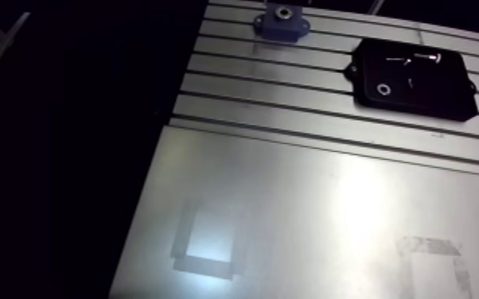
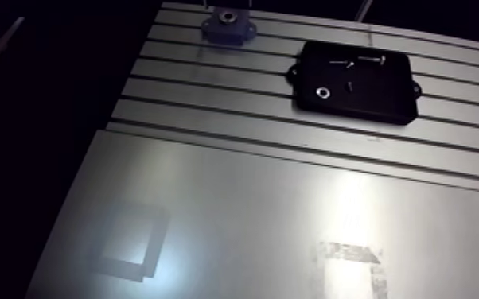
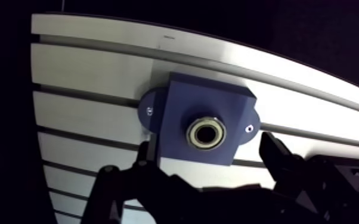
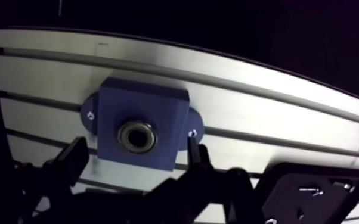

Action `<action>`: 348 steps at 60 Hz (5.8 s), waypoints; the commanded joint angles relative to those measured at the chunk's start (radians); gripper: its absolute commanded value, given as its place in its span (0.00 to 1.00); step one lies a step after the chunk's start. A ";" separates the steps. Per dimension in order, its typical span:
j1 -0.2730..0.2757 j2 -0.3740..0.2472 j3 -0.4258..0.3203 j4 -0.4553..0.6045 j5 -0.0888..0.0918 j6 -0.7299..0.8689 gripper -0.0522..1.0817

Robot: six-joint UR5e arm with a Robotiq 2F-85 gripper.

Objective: Pick up the bearing and press it into the housing until flush.

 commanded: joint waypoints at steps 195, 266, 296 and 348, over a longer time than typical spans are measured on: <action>0.000 -0.001 0.034 -0.039 0.015 0.132 1.00; -0.001 0.008 0.042 -0.039 0.015 0.121 1.00; 0.000 0.007 0.036 -0.039 0.016 0.119 1.00; -0.007 -0.221 0.008 0.224 0.008 0.067 0.05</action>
